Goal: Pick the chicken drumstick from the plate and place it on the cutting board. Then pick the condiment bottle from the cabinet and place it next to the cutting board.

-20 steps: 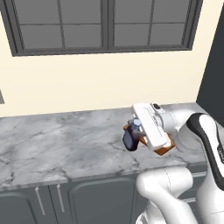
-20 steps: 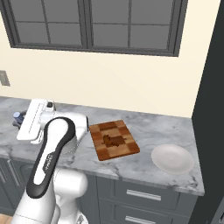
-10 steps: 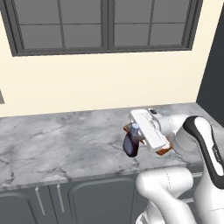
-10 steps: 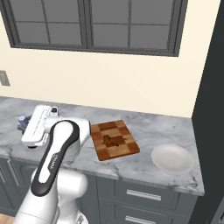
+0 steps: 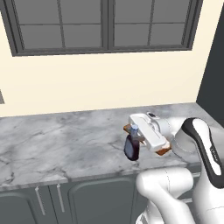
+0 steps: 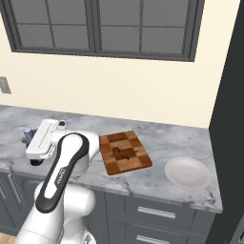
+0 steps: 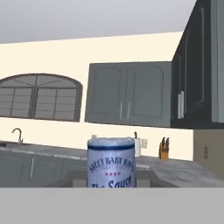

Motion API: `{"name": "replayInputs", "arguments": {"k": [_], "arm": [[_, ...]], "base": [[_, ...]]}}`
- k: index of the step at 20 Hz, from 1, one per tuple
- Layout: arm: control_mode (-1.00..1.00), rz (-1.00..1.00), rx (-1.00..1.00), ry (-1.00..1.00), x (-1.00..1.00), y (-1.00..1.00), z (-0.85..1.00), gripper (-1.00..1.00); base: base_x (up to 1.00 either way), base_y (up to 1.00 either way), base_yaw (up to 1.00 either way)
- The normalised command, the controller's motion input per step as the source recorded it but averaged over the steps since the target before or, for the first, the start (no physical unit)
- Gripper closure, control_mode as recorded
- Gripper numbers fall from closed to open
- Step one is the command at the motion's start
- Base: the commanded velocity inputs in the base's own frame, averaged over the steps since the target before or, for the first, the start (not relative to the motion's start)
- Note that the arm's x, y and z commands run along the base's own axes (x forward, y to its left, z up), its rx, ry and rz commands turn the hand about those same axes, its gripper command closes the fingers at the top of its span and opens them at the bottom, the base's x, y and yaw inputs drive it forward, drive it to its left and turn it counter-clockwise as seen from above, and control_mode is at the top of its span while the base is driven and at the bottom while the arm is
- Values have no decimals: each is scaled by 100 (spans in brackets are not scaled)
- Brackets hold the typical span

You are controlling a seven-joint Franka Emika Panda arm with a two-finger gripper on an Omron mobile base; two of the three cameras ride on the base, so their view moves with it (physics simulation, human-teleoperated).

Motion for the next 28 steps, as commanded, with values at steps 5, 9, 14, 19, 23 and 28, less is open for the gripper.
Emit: {"name": "replayInputs", "arguments": {"k": [5, 9, 14, 19, 23, 28], "arm": [[-100, -2, 0, 2, 13, 0, -14, 100], [-100, -3, 0, 0, 11, 0, -14, 100], [-100, -2, -1, -3, 6, 0, -25, 100], [-100, -2, 0, -5, 6, 0, -31, 100], [-100, -2, 0, -3, 10, 0, -30, 100], [-100, -1, 0, -1, 14, 0, -35, 100]], "base": [[0, 0, 0], [0, 0, 0], [0, 0, 0], [0, 0, 0], [0, 0, 0], [0, 0, 0]]}}
